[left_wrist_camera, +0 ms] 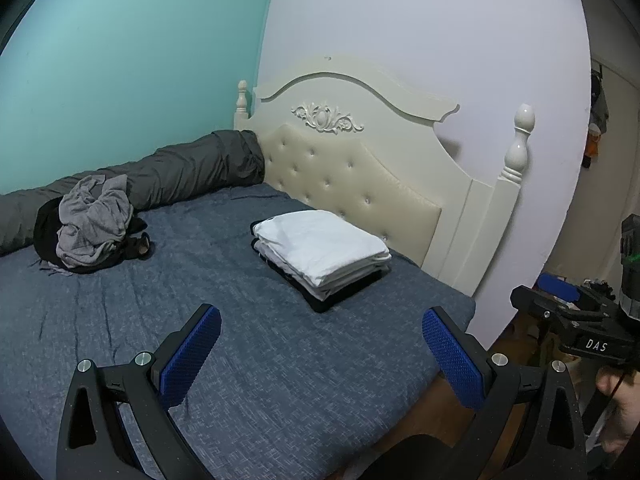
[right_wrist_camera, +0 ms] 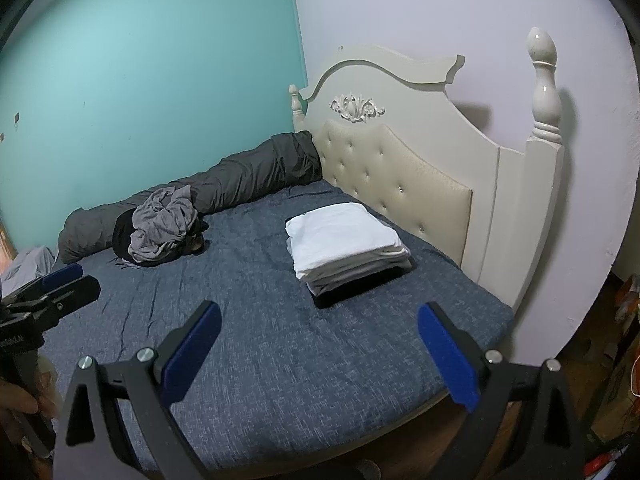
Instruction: Fold clothes
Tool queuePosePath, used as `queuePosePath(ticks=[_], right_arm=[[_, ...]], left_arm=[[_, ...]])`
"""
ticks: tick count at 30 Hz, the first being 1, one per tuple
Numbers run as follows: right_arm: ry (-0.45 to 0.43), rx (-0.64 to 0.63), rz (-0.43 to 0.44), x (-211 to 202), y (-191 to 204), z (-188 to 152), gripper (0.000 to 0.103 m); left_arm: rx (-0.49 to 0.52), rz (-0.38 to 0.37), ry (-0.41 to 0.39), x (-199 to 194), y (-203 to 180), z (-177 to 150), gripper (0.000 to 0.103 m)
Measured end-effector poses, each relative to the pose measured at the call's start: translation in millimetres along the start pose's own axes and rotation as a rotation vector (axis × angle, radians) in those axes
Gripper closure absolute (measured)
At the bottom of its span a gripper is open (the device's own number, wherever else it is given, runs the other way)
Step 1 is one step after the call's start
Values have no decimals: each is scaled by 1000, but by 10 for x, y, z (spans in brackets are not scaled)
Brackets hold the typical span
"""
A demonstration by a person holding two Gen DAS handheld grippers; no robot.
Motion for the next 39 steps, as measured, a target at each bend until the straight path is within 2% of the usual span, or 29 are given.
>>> queuePosePath(ticks=[15,39], right_arm=[[9,10,2,13,1,-41,4],[8,23,5,16,13,-47,4]], left_arm=[[-4,10,22,54,-12,-33,0],[8,8,-6,13,-36,-20,0]])
Point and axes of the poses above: each gripper's, at about its wrist camera, not at the fingertips, and x roughly the way its jaws point, y to its left, z to its top, the point moved 6 cm from there along x, roughly the way its jaws point, and after that the axes turned 8 degrees about -x, right-handed, at the moved point
